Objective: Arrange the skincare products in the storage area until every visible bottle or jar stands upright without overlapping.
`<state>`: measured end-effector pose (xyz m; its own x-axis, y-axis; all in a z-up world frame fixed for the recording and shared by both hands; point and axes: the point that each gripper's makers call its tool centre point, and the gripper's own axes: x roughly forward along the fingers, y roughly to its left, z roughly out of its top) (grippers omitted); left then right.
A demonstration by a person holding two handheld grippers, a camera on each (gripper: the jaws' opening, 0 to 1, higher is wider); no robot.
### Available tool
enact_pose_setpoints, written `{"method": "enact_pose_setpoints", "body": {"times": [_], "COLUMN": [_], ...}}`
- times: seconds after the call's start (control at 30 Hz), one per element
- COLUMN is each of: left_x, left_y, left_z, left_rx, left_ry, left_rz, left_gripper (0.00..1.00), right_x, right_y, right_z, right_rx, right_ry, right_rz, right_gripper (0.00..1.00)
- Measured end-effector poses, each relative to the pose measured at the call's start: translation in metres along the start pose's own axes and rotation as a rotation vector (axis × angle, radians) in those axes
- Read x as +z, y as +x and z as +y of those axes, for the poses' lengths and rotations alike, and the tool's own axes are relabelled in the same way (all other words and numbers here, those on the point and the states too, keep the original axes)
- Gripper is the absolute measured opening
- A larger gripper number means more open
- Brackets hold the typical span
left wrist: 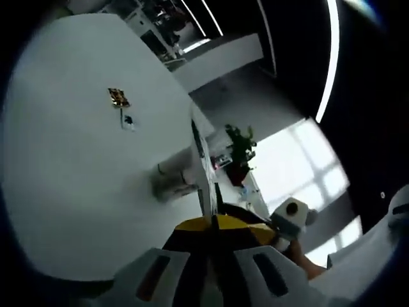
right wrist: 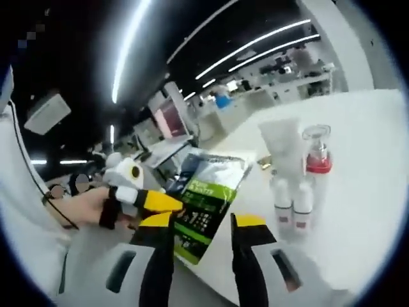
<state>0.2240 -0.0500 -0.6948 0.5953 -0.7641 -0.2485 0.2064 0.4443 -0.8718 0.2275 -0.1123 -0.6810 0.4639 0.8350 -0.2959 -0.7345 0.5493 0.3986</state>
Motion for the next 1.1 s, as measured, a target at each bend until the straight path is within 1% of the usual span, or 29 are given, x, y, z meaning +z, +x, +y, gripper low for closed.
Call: {"method": "enact_pose_setpoints", "body": {"times": [0.03, 0.1, 0.17, 0.2, 0.33, 0.37, 0.57, 0.73, 0.83, 0.9, 0.97, 1.03, 1.1], "left_x": [0.000, 0.000, -0.001, 0.002, 0.005, 0.008, 0.016, 0.017, 0.016, 0.016, 0.015, 0.016, 0.017], "left_y": [0.000, 0.000, 0.001, 0.001, 0.005, 0.012, 0.024, 0.036, 0.042, 0.046, 0.048, 0.051, 0.053], "left_z": [0.002, 0.009, 0.010, 0.014, 0.022, 0.032, 0.050, 0.064, 0.073, 0.077, 0.080, 0.086, 0.090], "left_rx": [0.006, 0.025, 0.039, 0.044, 0.059, 0.096, 0.128, 0.154, 0.167, 0.169, 0.177, 0.189, 0.198], "left_ry": [-0.003, -0.004, 0.002, -0.001, -0.014, 0.000, -0.007, -0.005, -0.010, -0.009, -0.012, -0.010, -0.014], "left_rz": [0.003, 0.012, 0.018, 0.019, 0.026, 0.051, 0.070, 0.094, 0.108, 0.116, 0.125, 0.132, 0.134], "left_gripper": [0.00, 0.00, 0.00, 0.00, 0.00, 0.00, 0.00, 0.00, 0.00, 0.00, 0.00, 0.00, 0.00], "right_x": [-0.002, -0.003, -0.003, -0.003, -0.005, -0.005, -0.009, -0.008, -0.010, -0.011, -0.013, -0.016, -0.018], "right_y": [-0.003, -0.005, -0.009, -0.011, -0.017, -0.021, -0.026, -0.032, -0.035, -0.037, -0.039, -0.041, -0.041], "right_z": [-0.003, -0.006, -0.010, -0.011, -0.023, -0.030, -0.039, -0.049, -0.055, -0.056, -0.055, -0.057, -0.059], "right_rx": [-0.010, -0.017, -0.024, -0.027, -0.062, -0.078, -0.093, -0.110, -0.127, -0.134, -0.126, -0.132, -0.138], "right_ry": [-0.031, -0.046, -0.057, -0.064, -0.116, -0.139, -0.186, -0.180, -0.184, -0.191, -0.182, -0.164, -0.168], "right_rz": [0.017, 0.020, 0.024, 0.025, 0.065, 0.077, 0.118, 0.115, 0.127, 0.134, 0.135, 0.138, 0.145], "right_gripper": [0.40, 0.47, 0.53, 0.57, 0.66, 0.72, 0.81, 0.87, 0.90, 0.93, 0.99, 0.99, 1.00]}}
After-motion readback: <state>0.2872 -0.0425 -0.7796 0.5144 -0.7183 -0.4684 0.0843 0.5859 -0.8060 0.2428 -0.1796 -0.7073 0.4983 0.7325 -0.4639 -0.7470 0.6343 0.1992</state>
